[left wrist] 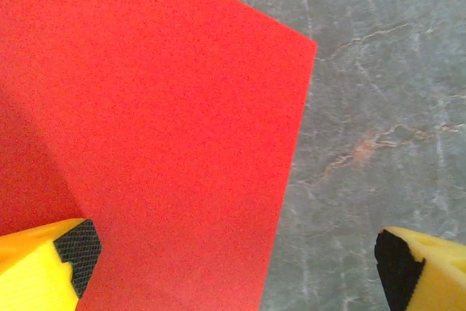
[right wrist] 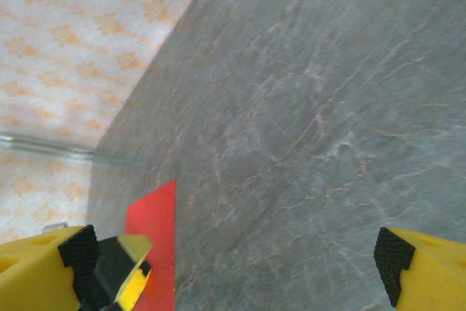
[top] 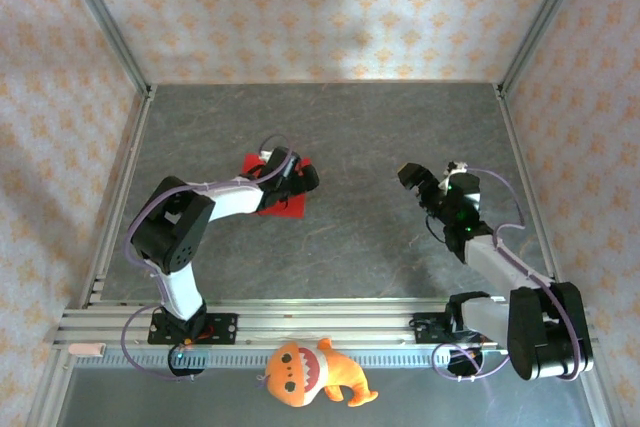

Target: Fold a paper plane with a square sheet of paper (pick it up from the middle)

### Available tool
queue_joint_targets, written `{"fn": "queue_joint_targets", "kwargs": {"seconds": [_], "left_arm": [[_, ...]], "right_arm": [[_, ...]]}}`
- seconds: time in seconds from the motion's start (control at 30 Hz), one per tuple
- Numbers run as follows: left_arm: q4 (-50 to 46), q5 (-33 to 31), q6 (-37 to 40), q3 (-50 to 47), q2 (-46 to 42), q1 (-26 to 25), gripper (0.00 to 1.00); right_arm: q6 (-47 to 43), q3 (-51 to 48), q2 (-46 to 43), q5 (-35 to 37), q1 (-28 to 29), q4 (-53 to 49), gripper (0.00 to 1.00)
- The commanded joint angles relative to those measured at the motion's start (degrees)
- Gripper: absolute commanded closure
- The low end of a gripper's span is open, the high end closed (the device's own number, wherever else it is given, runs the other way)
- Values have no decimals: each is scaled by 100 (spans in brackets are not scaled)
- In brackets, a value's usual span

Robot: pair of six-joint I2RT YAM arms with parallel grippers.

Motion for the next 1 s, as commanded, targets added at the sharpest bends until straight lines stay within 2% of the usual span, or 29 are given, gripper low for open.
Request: {"fn": "queue_joint_targets", "kwargs": {"seconds": [0.0, 0.17, 0.23, 0.33, 0.53, 0.73, 0.97], "left_arm": [[142, 71, -921, -621, -21, -301, 1], [706, -122, -1639, -994, -289, -907, 1], [629, -306, -1616, -927, -438, -1141, 1], [-179, -845, -1142, -509, -681, -1368, 1], [-1402, -1390, -50, 72, -918, -1331, 1], [-1817, -600, 782, 317, -575, -1018, 1], [-1807, -139, 571, 221, -343, -974, 1]], "right_arm": [[-75, 136, -144, 240, -48, -227, 0], [220, 10, -294, 219, -162, -72, 0], [292, -155, -345, -127, -228, 316, 0], [343, -221, -349, -556, -227, 596, 0], [196, -120, -157, -1229, -130, 586, 2], [239, -25, 85, -1050, 247, 392, 3], [353, -78, 210, -769, 459, 298, 4]]}}
